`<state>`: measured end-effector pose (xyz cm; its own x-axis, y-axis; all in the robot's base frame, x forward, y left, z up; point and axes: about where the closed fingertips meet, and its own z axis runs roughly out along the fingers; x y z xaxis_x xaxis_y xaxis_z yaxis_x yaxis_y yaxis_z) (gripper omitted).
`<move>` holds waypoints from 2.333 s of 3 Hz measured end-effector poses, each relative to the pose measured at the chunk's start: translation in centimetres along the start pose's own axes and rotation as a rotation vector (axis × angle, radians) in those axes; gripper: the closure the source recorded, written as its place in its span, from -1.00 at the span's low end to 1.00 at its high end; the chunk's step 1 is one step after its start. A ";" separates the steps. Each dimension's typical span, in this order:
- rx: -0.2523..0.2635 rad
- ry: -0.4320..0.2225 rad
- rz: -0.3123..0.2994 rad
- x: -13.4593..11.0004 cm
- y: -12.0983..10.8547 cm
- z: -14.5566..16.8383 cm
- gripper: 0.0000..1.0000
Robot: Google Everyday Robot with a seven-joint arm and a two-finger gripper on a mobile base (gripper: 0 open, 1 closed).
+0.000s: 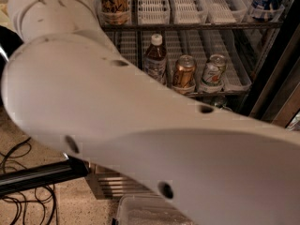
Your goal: Pick water bottle from top shelf of fridge
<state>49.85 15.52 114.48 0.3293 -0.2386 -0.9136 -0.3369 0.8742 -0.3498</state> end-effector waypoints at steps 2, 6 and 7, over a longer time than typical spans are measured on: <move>0.082 0.002 0.054 0.1 -0.3 0.8 -0.62; 0.110 0.073 0.076 2.3 0.3 4.6 -0.38; 0.110 0.106 0.084 3.3 0.9 5.0 -0.34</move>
Offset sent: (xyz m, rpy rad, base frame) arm 0.0348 -0.0108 -0.0197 0.1242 0.0482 -0.1369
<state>55.00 17.64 112.20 0.2076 -0.2007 -0.9574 -0.2587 0.9326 -0.2516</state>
